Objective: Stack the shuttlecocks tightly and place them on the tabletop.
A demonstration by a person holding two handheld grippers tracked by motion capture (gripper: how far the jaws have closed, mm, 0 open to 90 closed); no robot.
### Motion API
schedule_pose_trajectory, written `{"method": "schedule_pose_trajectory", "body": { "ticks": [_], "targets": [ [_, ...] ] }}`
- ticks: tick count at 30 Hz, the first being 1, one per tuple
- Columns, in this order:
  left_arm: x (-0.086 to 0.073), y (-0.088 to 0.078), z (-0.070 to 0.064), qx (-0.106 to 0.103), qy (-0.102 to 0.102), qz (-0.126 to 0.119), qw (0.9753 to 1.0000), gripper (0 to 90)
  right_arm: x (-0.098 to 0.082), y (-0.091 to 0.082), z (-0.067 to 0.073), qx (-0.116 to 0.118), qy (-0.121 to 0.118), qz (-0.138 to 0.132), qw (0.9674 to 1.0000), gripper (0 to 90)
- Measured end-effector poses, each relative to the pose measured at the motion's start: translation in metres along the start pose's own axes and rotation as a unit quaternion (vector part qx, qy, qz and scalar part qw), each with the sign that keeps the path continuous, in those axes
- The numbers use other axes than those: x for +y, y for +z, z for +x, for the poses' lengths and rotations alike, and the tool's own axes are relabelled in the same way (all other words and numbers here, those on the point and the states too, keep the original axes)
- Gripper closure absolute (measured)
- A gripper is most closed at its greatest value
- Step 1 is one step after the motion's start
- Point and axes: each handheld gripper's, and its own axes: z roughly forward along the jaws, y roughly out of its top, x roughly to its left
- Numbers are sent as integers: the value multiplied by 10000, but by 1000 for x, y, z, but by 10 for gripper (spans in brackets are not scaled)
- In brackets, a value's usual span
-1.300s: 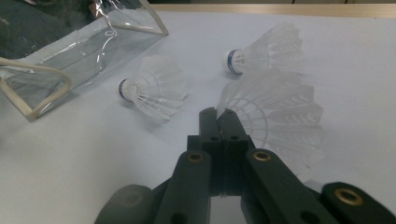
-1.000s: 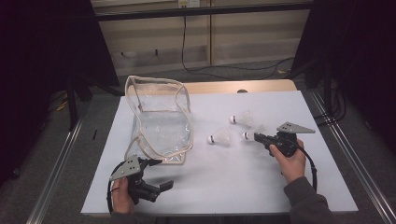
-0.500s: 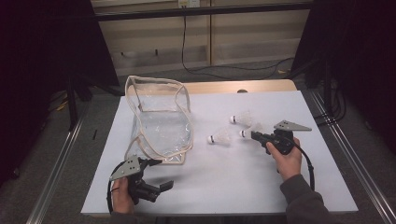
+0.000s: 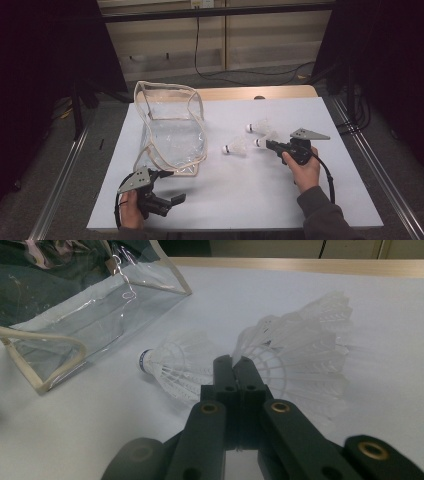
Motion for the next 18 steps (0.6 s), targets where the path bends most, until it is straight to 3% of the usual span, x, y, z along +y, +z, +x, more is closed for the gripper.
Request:
{"method": "schedule_pose_trajectory", "body": {
  "ticks": [18],
  "targets": [
    [0, 0, 0, 8, 10, 26, 10000, 36, 6, 11, 7, 60, -50, 5, 10000, 900]
  ]
}}
